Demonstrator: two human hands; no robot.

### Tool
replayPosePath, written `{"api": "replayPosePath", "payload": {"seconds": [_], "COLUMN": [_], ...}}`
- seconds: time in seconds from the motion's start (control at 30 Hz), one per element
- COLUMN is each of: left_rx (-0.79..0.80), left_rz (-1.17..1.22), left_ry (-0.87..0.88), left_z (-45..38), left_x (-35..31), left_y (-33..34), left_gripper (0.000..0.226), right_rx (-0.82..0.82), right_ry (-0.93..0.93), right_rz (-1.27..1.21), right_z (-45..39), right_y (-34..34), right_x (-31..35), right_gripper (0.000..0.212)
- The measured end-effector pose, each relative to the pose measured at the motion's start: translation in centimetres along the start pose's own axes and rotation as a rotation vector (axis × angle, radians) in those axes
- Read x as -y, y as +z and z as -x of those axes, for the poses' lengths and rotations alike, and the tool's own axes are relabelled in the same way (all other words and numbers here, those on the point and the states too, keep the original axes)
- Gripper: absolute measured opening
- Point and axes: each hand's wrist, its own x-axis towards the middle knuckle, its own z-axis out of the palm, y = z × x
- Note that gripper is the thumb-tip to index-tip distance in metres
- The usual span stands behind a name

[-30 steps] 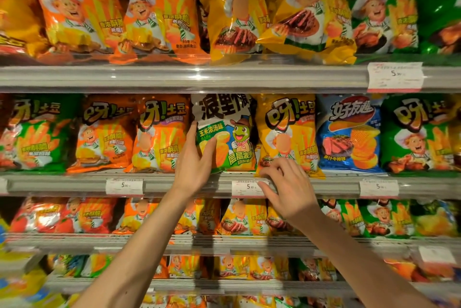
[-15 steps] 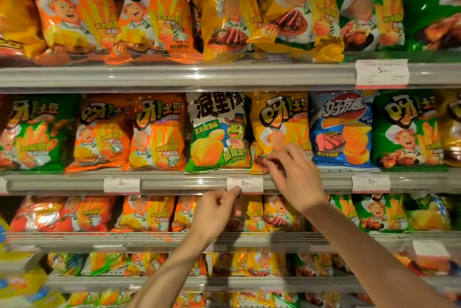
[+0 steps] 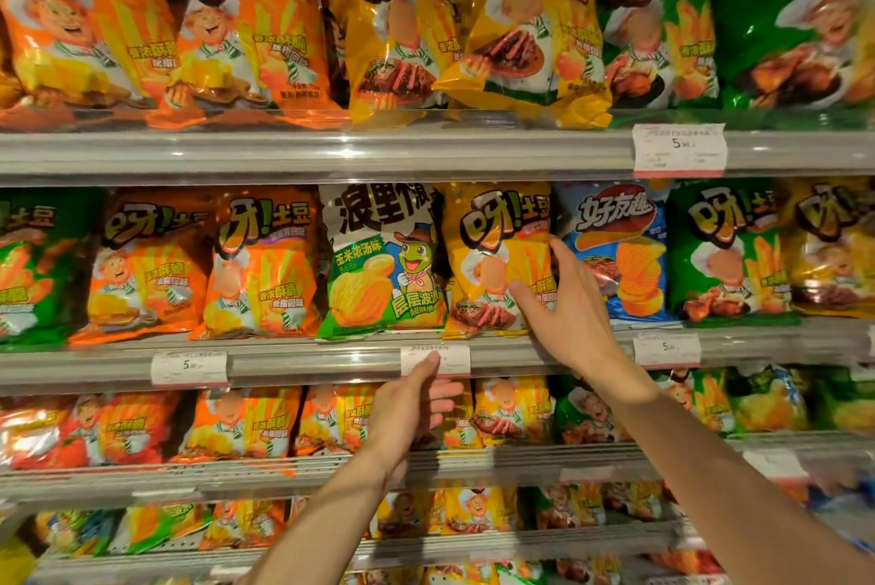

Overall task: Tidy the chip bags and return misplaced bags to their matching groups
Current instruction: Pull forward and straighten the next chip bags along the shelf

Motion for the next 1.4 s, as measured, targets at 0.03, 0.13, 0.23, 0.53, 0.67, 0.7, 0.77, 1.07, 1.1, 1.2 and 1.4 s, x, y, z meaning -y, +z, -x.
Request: {"api": "replayPosePath", "payload": {"seconds": [0.03, 0.13, 0.23, 0.53, 0.67, 0.7, 0.77, 1.07, 1.1, 1.2, 1.4], "left_rx": [0.004, 0.006, 0.002, -0.006, -0.012, -0.010, -0.006, -0.032, -0.029, 0.076, 0.203], "left_rz": [0.018, 0.026, 0.018, -0.009, -0.008, -0.006, 0.000, -0.018, -0.030, -0.099, -0.481], "left_ry": [0.003, 0.015, 0.023, 0.027, 0.037, 0.040, 0.043, 0.165, 0.196, 0.356, 0.426], "left_z": [0.1, 0.2, 0.1, -0.1, -0.1, 0.0, 0.1, -0.9, -1.1, -1.4, 1.5], "left_x": [0.1, 0.1, 0.1, 0.3, 0.4, 0.4, 0.3, 2.0, 2.3, 4.0, 6.4], "left_y": [0.0, 0.0, 0.0, -0.1, -0.1, -0.1, -0.1, 0.0, -0.2, -1.2, -2.4], "left_gripper": [0.043, 0.042, 0.042, 0.044, 0.043, 0.043, 0.044, 0.038, 0.037, 0.033, 0.043], "right_rx": [0.006, -0.025, -0.044, -0.041, -0.038, -0.038, -0.030, -0.040, -0.056, 0.014, 0.200], "right_ry": [-0.001, -0.005, -0.033, -0.043, -0.048, -0.043, -0.042, -0.056, -0.085, -0.023, 0.188], "right_rz": [-0.014, -0.024, 0.005, 0.029, 0.051, 0.053, 0.050, 0.190, 0.211, 0.254, 0.070], "right_z": [0.1, 0.6, 1.0, 1.1, 1.2, 1.2, 1.5, 6.8, 7.6, 10.3, 18.0], "right_y": [0.1, 0.5, 0.8, 1.4, 1.7, 1.7, 1.9, 2.8, 3.0, 2.7, 1.9], "right_x": [0.2, 0.6, 0.9, 0.6, 0.3, 0.2, 0.1, -1.6, -2.2, -3.5, -6.0], "right_gripper": [0.081, 0.077, 0.073, 0.067, 0.066, 0.066, 0.066, 0.072, 0.073, 0.075, 0.072]}}
